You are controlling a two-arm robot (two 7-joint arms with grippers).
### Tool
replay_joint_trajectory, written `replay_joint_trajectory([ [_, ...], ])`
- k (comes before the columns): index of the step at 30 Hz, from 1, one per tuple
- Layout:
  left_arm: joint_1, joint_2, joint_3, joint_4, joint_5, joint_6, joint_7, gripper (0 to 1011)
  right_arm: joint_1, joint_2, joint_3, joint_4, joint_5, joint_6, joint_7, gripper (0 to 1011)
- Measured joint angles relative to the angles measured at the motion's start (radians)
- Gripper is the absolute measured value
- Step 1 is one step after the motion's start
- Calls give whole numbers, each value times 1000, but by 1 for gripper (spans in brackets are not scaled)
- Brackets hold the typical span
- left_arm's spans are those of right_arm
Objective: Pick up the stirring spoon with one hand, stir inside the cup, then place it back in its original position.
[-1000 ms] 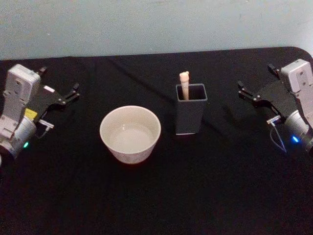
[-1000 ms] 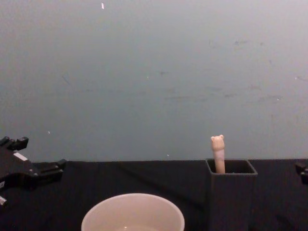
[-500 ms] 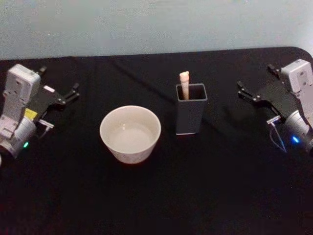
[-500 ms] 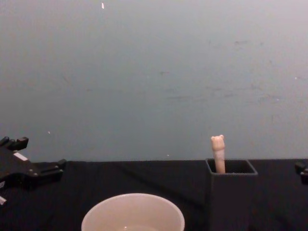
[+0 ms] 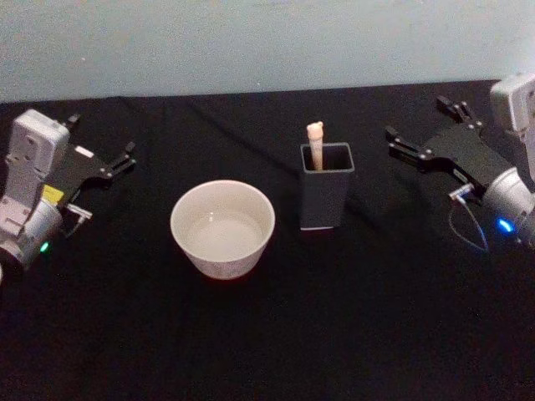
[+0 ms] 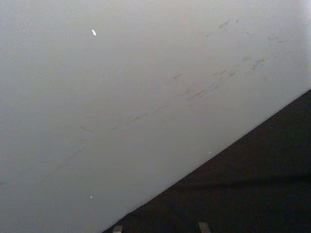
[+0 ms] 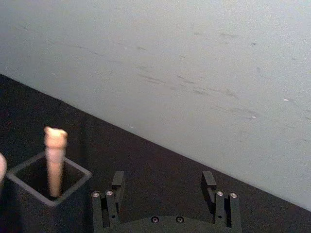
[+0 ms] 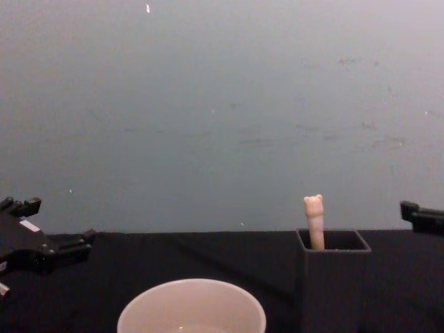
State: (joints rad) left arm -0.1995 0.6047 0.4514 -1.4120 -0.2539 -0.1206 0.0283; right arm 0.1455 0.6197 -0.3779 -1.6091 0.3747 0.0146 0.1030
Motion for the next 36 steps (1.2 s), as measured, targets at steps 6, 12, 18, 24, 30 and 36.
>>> replay_joint_trajectory([
  [6,0,0,0,0,0,0,0,1001,3,-11,5,-69,30,101,32,1000],
  [12,0,0,0,0,0,0,0,1001,10,-30,-5,-121,41,178,59,1002],
  [18,0,0,0,0,0,0,0,1001,17,-45,-18,-152,45,234,83,1002],
  [24,0,0,0,0,0,0,0,1001,40,-75,-44,-151,27,297,95,1002],
  [30,0,0,0,0,0,0,0,1001,72,-117,-63,-124,-2,349,85,1002],
  [36,0,0,0,0,0,0,0,1001,102,-157,-74,-94,-27,383,76,1002],
])
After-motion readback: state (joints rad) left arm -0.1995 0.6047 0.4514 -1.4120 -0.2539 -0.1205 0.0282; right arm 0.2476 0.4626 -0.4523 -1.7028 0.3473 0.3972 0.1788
